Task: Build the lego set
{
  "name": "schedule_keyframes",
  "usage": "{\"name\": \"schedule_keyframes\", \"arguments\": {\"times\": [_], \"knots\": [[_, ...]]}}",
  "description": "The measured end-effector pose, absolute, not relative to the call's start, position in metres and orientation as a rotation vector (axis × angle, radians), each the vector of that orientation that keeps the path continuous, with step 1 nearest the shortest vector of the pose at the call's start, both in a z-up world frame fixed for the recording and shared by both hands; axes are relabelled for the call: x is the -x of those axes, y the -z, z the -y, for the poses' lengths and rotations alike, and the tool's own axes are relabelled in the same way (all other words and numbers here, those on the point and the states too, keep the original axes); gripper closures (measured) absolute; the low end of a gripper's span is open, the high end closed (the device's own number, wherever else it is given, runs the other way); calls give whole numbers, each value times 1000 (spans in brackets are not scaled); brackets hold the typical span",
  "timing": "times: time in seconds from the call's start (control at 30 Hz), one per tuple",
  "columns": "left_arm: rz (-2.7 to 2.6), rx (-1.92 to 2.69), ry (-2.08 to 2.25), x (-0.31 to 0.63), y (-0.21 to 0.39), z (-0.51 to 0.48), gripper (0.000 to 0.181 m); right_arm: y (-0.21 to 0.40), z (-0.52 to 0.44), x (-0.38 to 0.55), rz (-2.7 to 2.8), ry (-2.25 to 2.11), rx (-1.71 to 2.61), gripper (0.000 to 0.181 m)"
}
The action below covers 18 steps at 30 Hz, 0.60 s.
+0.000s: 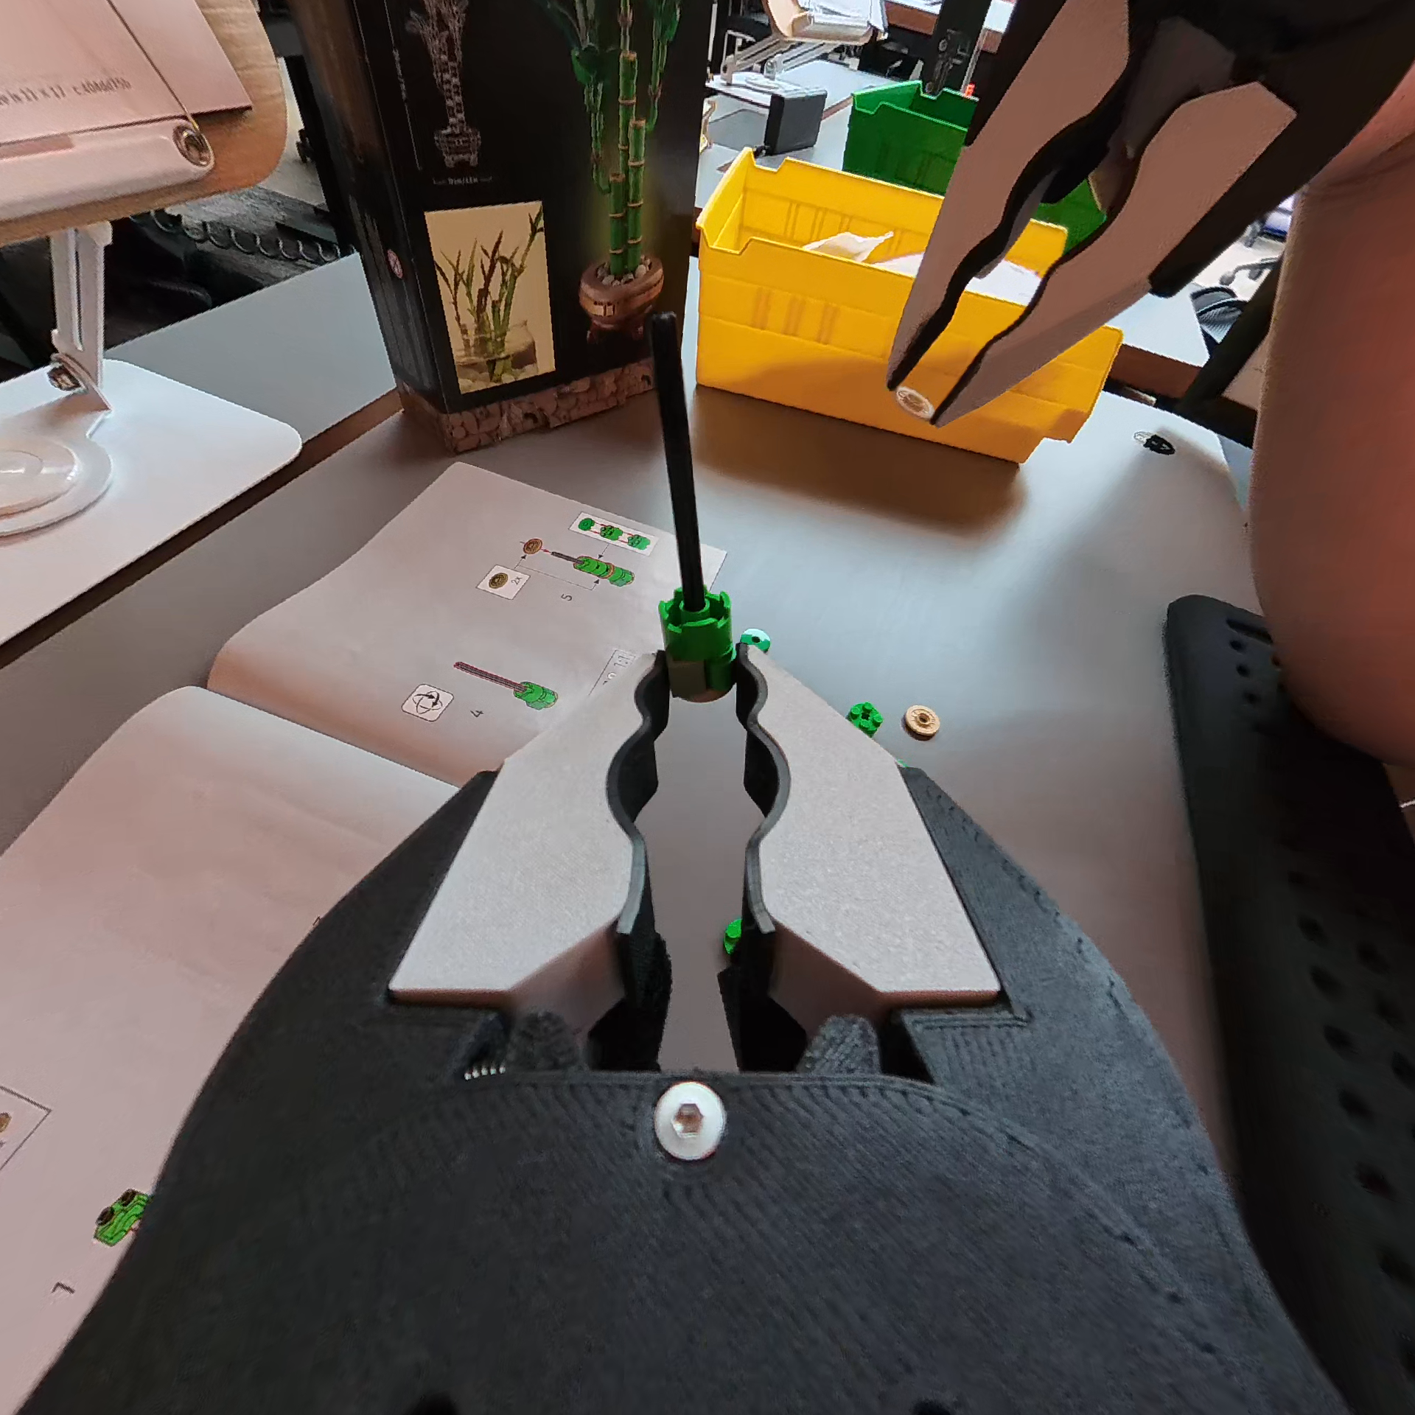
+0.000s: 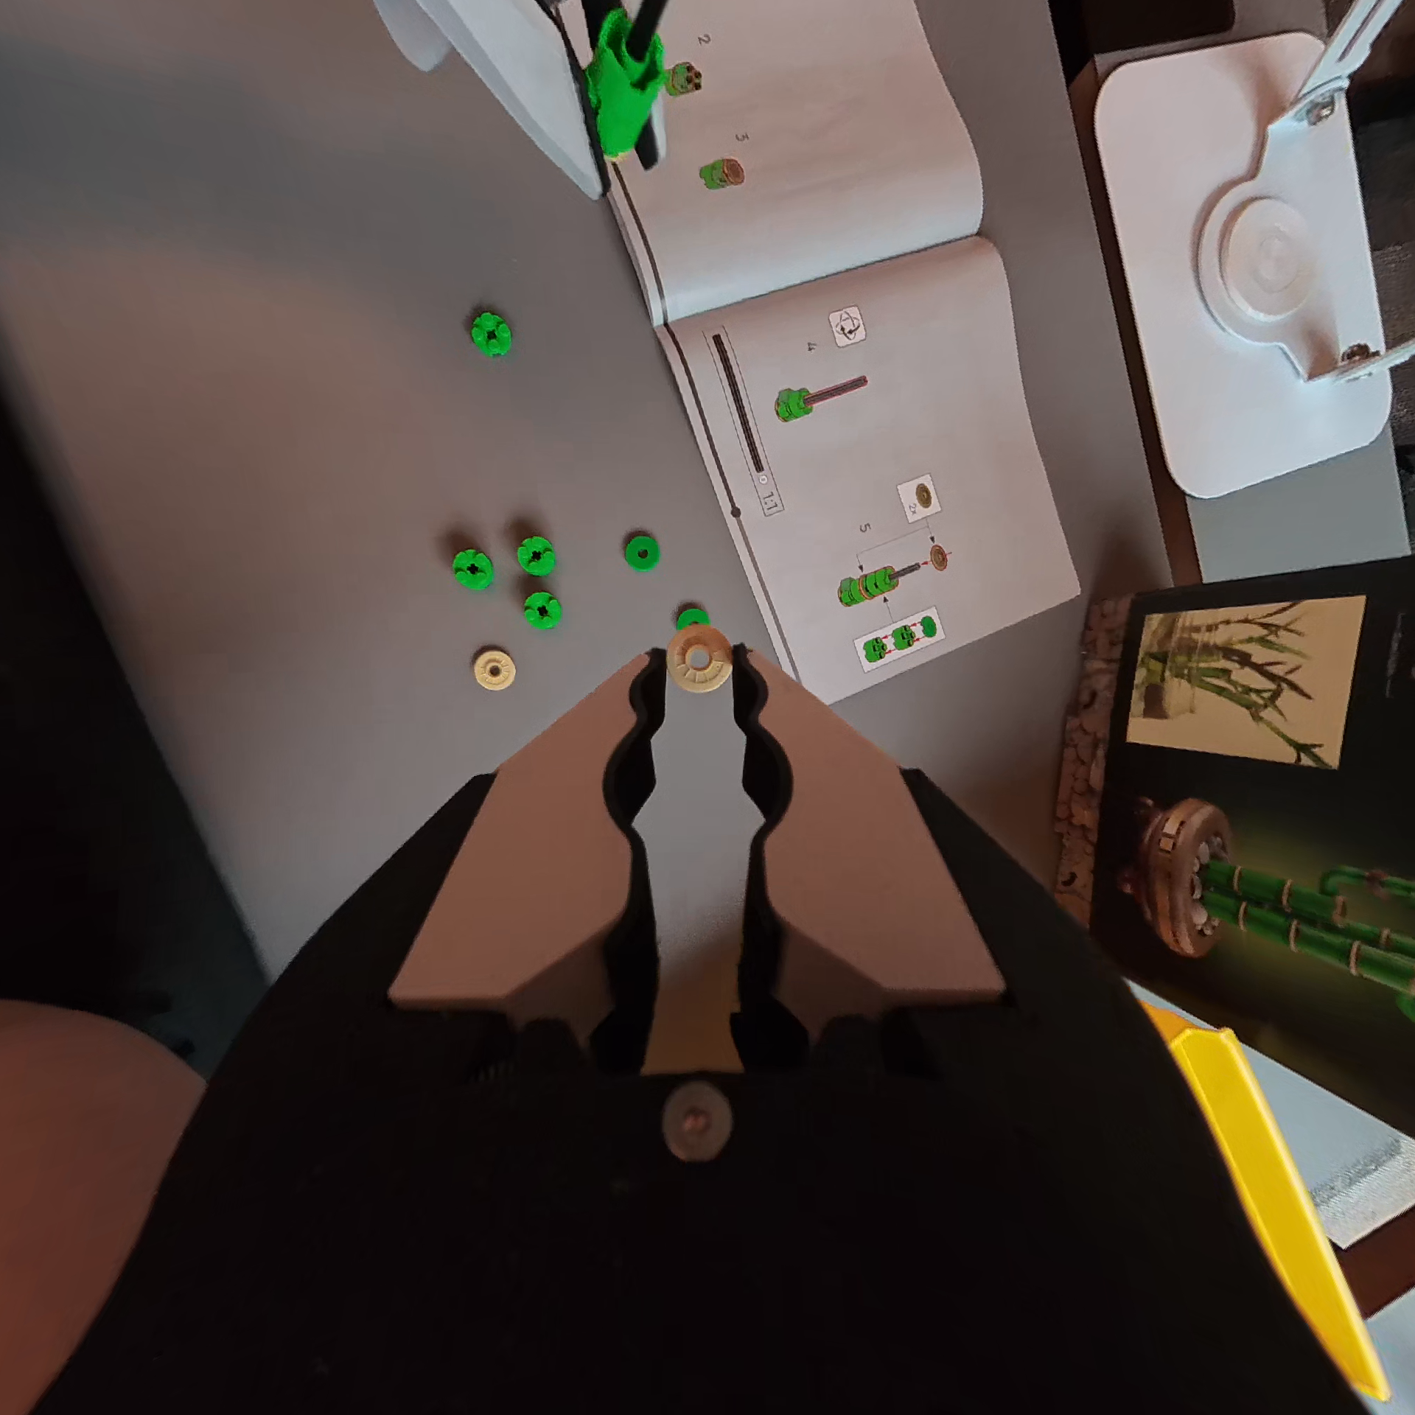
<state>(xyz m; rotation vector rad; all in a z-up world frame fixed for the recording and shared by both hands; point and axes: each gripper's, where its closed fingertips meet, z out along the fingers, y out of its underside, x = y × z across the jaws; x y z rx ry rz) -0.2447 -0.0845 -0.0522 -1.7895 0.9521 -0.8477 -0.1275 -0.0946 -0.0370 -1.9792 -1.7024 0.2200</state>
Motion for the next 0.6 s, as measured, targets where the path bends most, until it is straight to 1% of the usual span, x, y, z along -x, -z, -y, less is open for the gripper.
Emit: {"name": "schedule_keyframes", "arguments": {"times": [0.3,0.6], "knots": [[-978,1815,809,248,59,84,166,19,103,144,1709,-185,1964,165],[-992,1844,773,252,67,81,166,22,113,149,1672,-196,1962,165]]}}
